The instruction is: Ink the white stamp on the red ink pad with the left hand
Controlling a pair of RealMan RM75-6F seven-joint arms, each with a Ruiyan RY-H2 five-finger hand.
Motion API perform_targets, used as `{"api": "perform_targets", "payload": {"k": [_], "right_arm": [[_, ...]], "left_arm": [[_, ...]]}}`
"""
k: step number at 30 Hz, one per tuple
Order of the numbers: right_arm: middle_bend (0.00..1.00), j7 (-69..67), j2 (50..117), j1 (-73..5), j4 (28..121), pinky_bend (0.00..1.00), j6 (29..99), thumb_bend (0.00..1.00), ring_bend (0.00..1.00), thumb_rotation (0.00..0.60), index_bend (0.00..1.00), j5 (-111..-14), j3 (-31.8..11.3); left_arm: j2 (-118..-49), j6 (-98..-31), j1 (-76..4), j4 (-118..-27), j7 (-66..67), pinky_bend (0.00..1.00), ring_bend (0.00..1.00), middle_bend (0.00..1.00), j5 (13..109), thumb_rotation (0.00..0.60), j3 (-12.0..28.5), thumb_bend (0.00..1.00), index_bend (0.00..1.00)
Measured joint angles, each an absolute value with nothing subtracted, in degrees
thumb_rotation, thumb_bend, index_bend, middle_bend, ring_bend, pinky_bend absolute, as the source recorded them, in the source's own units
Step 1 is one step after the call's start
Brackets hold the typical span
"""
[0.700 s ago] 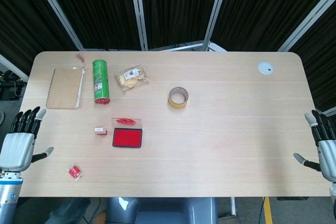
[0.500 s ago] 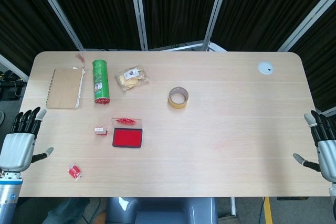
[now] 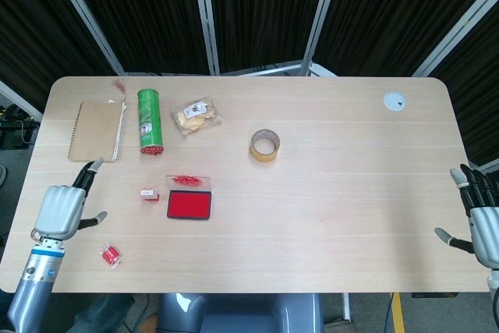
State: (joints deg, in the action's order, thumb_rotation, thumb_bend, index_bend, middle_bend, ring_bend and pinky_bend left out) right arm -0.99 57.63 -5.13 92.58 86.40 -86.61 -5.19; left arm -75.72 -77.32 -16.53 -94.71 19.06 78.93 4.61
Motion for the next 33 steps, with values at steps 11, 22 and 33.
{"api": "perform_targets", "payload": {"k": [11,22,33], "right_arm": [[0.00,-1.6,57.6,-5.4,92.0,0.00,85.3,0.00,0.00,0.600,0.00,-85.7,-5.2],[0.00,-0.9,58.1,-5.7,91.6,0.00,84.2,0.00,0.00,0.600,0.00,-85.1,-5.2],[0.00,-1.1,58.3,-6.0,91.2,0.00,83.4,0.00,0.00,0.600,0.00,-84.5,-5.3]], "left_arm": [[-85.6,-67.1,-22.0,-85.3,20.4,0.97,0.93,0.39,67.1,0.600,8.7,0.08,0.37],[-91.6,-64.7,-24.7,-77.4,20.5,0.97,0.93,0.42,64.7,0.600,9.7,0.16,0.40],[-94.4,-62.9,-26.0,-71.7,18.2,0.97,0.92,0.41,66.2,0.600,8.7,0.24,0.42]]}}
